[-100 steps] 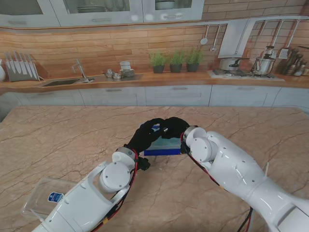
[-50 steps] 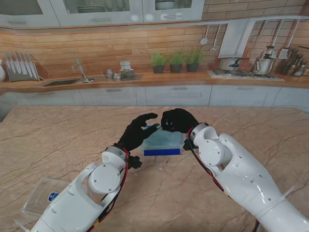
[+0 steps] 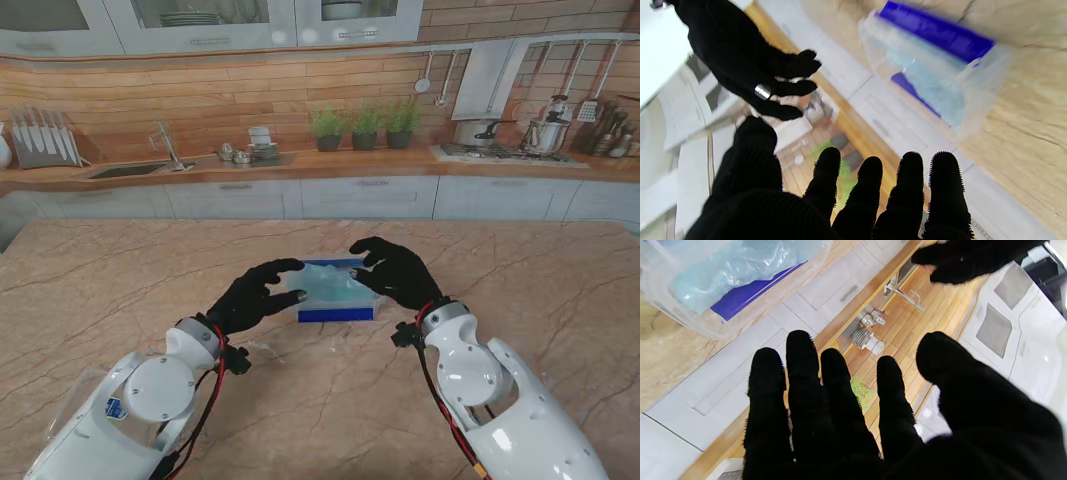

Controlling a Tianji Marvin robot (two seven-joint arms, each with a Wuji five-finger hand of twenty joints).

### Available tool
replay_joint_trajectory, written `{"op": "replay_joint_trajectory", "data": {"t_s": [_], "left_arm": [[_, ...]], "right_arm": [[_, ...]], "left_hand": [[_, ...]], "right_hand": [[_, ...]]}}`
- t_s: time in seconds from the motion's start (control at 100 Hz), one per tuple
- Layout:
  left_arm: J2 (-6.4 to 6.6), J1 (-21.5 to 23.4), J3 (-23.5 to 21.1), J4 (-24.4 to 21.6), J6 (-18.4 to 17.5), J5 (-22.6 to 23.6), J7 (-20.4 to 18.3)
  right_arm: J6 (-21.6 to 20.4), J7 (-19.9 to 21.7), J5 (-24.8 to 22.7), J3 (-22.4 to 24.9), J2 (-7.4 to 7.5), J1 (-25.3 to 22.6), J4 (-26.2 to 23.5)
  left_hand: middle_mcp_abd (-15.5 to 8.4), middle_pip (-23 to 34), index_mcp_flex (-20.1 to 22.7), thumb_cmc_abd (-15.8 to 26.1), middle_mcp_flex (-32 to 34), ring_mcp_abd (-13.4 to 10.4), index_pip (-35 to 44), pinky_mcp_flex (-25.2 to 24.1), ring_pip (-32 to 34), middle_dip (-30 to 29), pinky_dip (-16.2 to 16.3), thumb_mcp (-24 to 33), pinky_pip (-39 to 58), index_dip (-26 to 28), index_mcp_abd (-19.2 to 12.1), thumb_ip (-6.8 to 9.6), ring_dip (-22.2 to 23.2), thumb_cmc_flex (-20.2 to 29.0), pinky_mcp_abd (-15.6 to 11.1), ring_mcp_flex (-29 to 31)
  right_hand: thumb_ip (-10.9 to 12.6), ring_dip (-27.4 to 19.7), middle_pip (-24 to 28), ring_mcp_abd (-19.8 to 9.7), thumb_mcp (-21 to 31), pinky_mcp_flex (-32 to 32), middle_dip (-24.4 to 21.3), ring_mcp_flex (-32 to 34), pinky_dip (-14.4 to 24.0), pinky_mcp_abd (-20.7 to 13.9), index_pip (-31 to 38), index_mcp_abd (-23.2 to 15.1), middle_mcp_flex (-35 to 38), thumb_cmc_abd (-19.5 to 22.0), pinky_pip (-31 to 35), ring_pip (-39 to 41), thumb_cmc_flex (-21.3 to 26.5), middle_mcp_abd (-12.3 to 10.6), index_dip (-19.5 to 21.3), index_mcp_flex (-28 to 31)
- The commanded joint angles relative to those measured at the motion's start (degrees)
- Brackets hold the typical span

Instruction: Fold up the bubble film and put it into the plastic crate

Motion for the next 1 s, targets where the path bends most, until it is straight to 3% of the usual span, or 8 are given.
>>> {"op": "replay_joint_trajectory", "data": {"t_s": [0.0, 0.17, 0.25, 0.33, 0.44, 0.66, 0.84, 0.99], "left_arm": [[1.93, 1.9, -0.7, -0.8, -0.4, 0.8, 1.0], [2.77, 7.8, -6.3, -3.8, -2.5, 3.2, -0.4], [2.41, 10.7, -8.4, -4.7, -3.5, 5.5, 2.4], [2.15, 13.9, -10.8, -6.3, -3.0, 8.4, 4.9], [2.45, 18.2, -14.7, -9.5, 1.4, 14.0, 4.7], [3.39, 22.9, -20.0, -12.0, 8.9, 30.8, 4.3], [4.33, 24.3, -21.3, -14.0, 17.6, 34.8, -3.9], [4.92, 23.9, -22.3, -12.9, 20.2, 37.9, -7.8]], "right_arm": [[-1.1, -1.0, 0.7, 0.0, -0.30, -3.1, -0.5], [-3.5, -2.1, 3.2, 2.0, -0.49, -9.0, -3.9], [-5.1, 1.6, 4.2, 3.8, 0.41, -11.7, -6.1], [-5.6, 0.2, 3.6, 4.0, 0.19, -13.6, -7.5], [-6.4, 0.1, 3.0, 5.2, 0.40, -16.9, -10.1], [-8.8, -5.1, -3.8, 6.9, 0.10, -21.2, -12.8], [-8.7, -6.8, -4.4, 7.2, -0.20, -22.1, -13.2], [-8.4, -8.1, -5.1, 7.3, -0.41, -22.3, -13.2]], "left_hand": [[0.0, -0.6, -2.0, -2.6, -0.5, -1.5, -1.9, 0.7, -0.6, 1.6, -0.3, 0.1, -0.5, 1.3, 0.1, 2.28, 1.3, -0.7, -0.5, 1.0], [0.2, 0.9, -2.5, -8.7, 0.1, -1.6, 1.9, 1.8, 1.0, 5.4, 1.7, 3.8, 0.6, 4.9, 1.8, 2.33, 3.2, -1.0, -2.6, 1.2], [0.3, 1.6, -1.2, -12.2, 1.9, -1.6, 5.7, 3.0, 2.2, 7.4, 3.6, 12.0, 1.4, 9.6, 1.9, 1.45, 4.5, -3.3, -2.8, 2.4], [0.5, 2.2, -0.7, -11.3, 3.2, -1.3, 9.9, 3.7, 3.1, 7.8, 3.8, 14.5, 2.3, 12.8, 1.7, 0.93, 4.9, -3.5, -2.8, 3.2], [1.1, 1.5, -0.5, -7.8, 3.6, -0.8, 9.3, 3.3, 2.4, 7.0, 2.3, 9.3, 2.0, 13.3, 1.7, 1.33, 3.7, -0.4, -2.7, 2.6], [1.1, -1.8, 2.8, -7.5, 3.1, -0.5, 0.2, 1.2, -1.6, 4.2, -0.1, 7.9, -3.5, 5.5, 0.4, 1.50, 1.5, 0.9, -2.0, 0.6], [0.7, -4.0, 0.0, -5.5, -1.0, 1.0, -4.0, -0.1, -4.7, 2.6, -0.8, 5.8, -6.5, 3.1, -0.4, 1.64, -0.1, 0.8, -1.8, -2.2], [1.1, -2.7, 0.1, -4.0, -0.9, 1.0, -3.3, 1.6, -1.2, 3.2, 1.1, 3.3, -2.8, 3.9, -0.6, 2.05, 1.5, 1.6, -1.9, -0.1]], "right_hand": [[2.0, 0.4, -1.1, -0.8, -1.6, -1.1, 0.2, -1.8, 1.5, -1.0, -0.8, -0.2, -1.7, -0.7, -1.5, -1.1, -3.0, -0.7, 0.9, -2.3], [0.1, -0.3, -3.9, 0.3, -3.8, -4.4, -0.9, -5.1, 2.8, 1.4, -2.4, -1.1, -3.5, -4.2, -5.1, -4.4, -8.2, -1.5, 1.5, -3.5], [-0.6, -0.8, -5.2, -0.5, -5.3, -6.4, -0.9, -7.7, 3.5, 1.1, -3.1, -2.4, -6.6, -3.1, -6.9, -6.5, -11.6, -3.2, 2.1, -6.8], [-0.7, -0.8, -6.2, 0.2, -5.8, -6.4, -1.0, -7.1, 4.5, 2.1, -3.5, -2.2, -5.7, -4.1, -8.0, -7.2, -11.7, -2.7, 2.2, -5.5], [-0.7, -0.7, -6.7, -0.1, -6.3, -6.7, -1.0, -7.6, 5.0, 1.2, -3.9, -2.4, -6.2, -3.0, -8.6, -7.7, -11.5, -2.8, 2.3, -5.8], [-0.4, -0.3, -6.9, -0.1, -7.0, -6.1, -0.8, -6.7, 5.9, 0.8, -4.0, -2.5, -5.3, -2.0, -8.9, -7.3, -10.8, -2.5, 2.4, -4.7], [-0.3, 0.0, -6.8, 0.0, -7.4, -5.9, -0.6, -6.4, 6.4, 0.8, -4.0, -2.3, -5.0, -1.3, -9.1, -6.8, -10.3, -2.2, 2.5, -4.1], [-0.1, 0.4, -6.5, -0.1, -7.8, -5.7, -0.4, -6.0, 6.9, 0.7, -4.2, -2.3, -4.9, -0.8, -9.0, -6.2, -10.0, -2.1, 2.5, -4.2]]}}
